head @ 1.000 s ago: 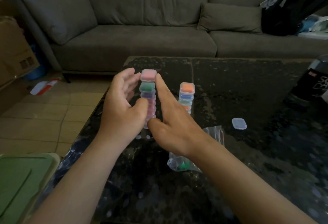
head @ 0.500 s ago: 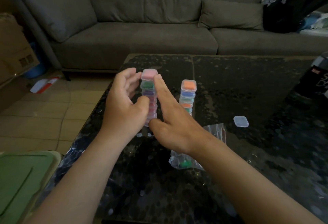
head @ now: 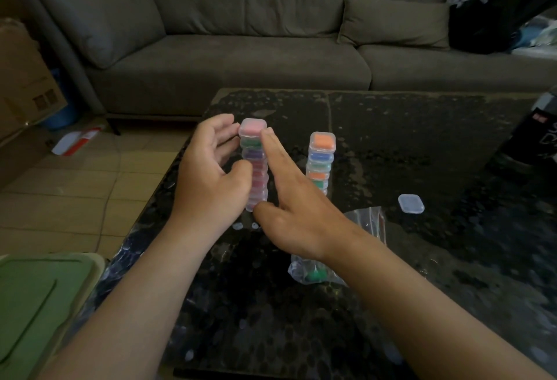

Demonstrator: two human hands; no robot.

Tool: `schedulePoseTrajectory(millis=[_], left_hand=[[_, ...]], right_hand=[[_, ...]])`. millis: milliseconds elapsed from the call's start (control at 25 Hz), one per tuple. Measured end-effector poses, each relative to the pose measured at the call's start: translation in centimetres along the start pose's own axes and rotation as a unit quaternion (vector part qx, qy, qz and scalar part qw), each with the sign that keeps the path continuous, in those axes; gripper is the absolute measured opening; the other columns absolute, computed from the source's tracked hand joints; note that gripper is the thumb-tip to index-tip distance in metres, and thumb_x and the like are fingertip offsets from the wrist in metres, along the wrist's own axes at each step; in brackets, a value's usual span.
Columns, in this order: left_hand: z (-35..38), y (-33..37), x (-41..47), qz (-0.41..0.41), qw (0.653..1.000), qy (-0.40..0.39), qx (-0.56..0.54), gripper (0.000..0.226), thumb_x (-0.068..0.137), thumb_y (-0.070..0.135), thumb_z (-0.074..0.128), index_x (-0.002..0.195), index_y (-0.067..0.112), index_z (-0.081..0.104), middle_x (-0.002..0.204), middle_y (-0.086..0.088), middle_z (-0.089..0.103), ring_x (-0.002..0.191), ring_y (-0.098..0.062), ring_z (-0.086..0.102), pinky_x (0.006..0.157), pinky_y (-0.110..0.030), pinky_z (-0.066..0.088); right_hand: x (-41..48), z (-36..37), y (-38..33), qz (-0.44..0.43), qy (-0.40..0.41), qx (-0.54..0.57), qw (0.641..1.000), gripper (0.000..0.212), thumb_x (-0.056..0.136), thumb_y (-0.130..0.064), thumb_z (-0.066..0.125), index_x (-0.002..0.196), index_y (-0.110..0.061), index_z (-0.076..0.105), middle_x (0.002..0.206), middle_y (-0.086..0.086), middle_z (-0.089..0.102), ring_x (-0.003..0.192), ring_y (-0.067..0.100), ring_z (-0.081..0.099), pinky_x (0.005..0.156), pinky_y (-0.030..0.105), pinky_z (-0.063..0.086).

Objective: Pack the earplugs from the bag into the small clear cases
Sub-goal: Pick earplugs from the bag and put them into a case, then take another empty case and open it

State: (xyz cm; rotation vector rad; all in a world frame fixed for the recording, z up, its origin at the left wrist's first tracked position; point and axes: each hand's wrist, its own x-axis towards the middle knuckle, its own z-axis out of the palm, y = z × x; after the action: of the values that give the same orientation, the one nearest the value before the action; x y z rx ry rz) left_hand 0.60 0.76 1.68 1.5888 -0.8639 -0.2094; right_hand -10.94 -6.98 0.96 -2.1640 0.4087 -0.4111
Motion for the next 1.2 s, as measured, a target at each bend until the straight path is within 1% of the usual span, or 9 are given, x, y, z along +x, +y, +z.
schedulePoseTrajectory(millis=[360, 520, 600, 680, 760, 880, 960, 1080, 1200], left_hand=[[-0.1, 0.0, -0.1, 0.01, 1.0, -0.008, 0.01, 0.06, 0.09, -0.01, 0.057, 0.14, 0.023, 0.05, 0.129, 0.018, 0.057, 0.124, 0.002, 0.059, 0.104, -0.023, 0.05], [-0.2, -0.1, -0.2, 0.018, 1.0, 0.004, 0.02, 0.061, 0.09, -0.009, 0.058, 0.141, 0.023, 0.051, 0.138, 0.008, 0.058, 0.126, -0.002, 0.059, 0.107, -0.028, 0.05], [-0.3, 0.0, -0.3, 0.03, 0.999, 0.021, 0.031, 0.059, 0.09, -0.007, 0.06, 0.14, 0.022, 0.052, 0.138, 0.004, 0.059, 0.125, -0.005, 0.061, 0.105, -0.027, 0.051], [-0.4, 0.3, -0.6, 0.051, 0.997, 0.04, 0.043, 0.053, 0.09, -0.004, 0.062, 0.136, 0.022, 0.054, 0.129, 0.006, 0.062, 0.117, -0.004, 0.063, 0.099, -0.021, 0.052], [-0.4, 0.5, -1.1, 0.076, 0.994, 0.052, 0.051, 0.045, 0.089, 0.0, 0.064, 0.123, 0.028, 0.058, 0.114, 0.012, 0.063, 0.105, -0.002, 0.065, 0.089, -0.016, 0.053], [0.0, 0.5, -2.2, 0.105, 0.993, 0.04, 0.047, 0.043, 0.089, 0.001, 0.068, 0.106, 0.04, 0.058, 0.103, 0.009, 0.065, 0.093, -0.006, 0.065, 0.081, -0.017, 0.053], [0.6, 0.3, -3.1, 0.129, 0.99, 0.01, 0.06, 0.036, 0.09, 0.002, 0.07, 0.105, 0.033, 0.062, 0.102, 0.003, 0.067, 0.093, -0.01, 0.066, 0.081, -0.021, 0.054], [2.0, 0.4, -4.6, 0.159, 0.981, -0.06, 0.097, 0.029, 0.088, 0.002, 0.07, 0.107, 0.024, 0.065, 0.103, 0.006, 0.066, 0.096, -0.008, 0.066, 0.081, -0.018, 0.054], [4.1, 0.5, -5.8, 0.194, 0.963, -0.14, 0.124, 0.032, 0.089, 0.009, 0.069, 0.118, 0.023, 0.066, 0.11, 0.017, 0.063, 0.107, 0.0, 0.063, 0.091, -0.011, 0.05]], right_hand=[[-0.1, 0.0, 0.2, -0.001, 0.004, 0.001, 1.0, 0.102, 0.088, -0.012, 0.058, 0.159, -0.036, -0.011, 0.168, -0.016, -0.006, 0.152, -0.002, -0.004, 0.121, 0.025, 0.013], [-0.4, -0.2, 0.2, 0.012, 0.007, -0.004, 1.0, 0.099, 0.089, -0.014, 0.058, 0.159, -0.033, -0.01, 0.168, -0.016, -0.007, 0.152, -0.001, -0.003, 0.121, 0.025, 0.012], [-0.7, -0.4, -0.1, 0.01, 0.014, 0.003, 1.0, 0.096, 0.089, -0.015, 0.058, 0.16, -0.035, -0.006, 0.167, -0.018, 0.004, 0.151, -0.002, 0.008, 0.122, 0.028, 0.019], [-1.3, -0.6, -0.6, -0.02, 0.037, 0.018, 0.999, 0.085, 0.09, -0.011, 0.057, 0.156, -0.038, 0.012, 0.15, -0.031, 0.033, 0.134, -0.021, 0.027, 0.11, 0.011, 0.028], [-2.4, -0.8, -1.0, -0.048, 0.092, 0.011, 0.995, 0.068, 0.092, -0.008, 0.057, 0.148, -0.037, 0.03, 0.113, -0.046, 0.043, 0.11, -0.029, 0.041, 0.092, -0.002, 0.034], [-3.8, -2.1, -1.0, -0.043, 0.178, -0.029, 0.983, 0.035, 0.093, -0.008, 0.06, 0.126, -0.019, 0.064, 0.094, -0.024, 0.063, 0.093, -0.007, 0.063, 0.086, 0.016, 0.054], [-4.7, -3.5, -0.4, -0.007, 0.208, -0.003, 0.978, 0.019, 0.09, -0.005, 0.063, 0.101, -0.017, 0.074, 0.085, -0.008, 0.072, 0.081, 0.007, 0.07, 0.076, 0.03, 0.06], [-6.7, -6.8, 0.7, 0.096, 0.251, 0.063, 0.961, 0.022, 0.089, 0.0, 0.064, 0.084, -0.02, 0.073, 0.076, 0.0, 0.073, 0.069, 0.009, 0.071, 0.061, 0.026, 0.059], [-9.1, -10.2, 3.1, 0.196, 0.277, -0.067, 0.938, 0.019, 0.09, -0.009, 0.065, 0.084, -0.025, 0.071, 0.077, -0.005, 0.072, 0.07, 0.005, 0.068, 0.06, 0.022, 0.052]])
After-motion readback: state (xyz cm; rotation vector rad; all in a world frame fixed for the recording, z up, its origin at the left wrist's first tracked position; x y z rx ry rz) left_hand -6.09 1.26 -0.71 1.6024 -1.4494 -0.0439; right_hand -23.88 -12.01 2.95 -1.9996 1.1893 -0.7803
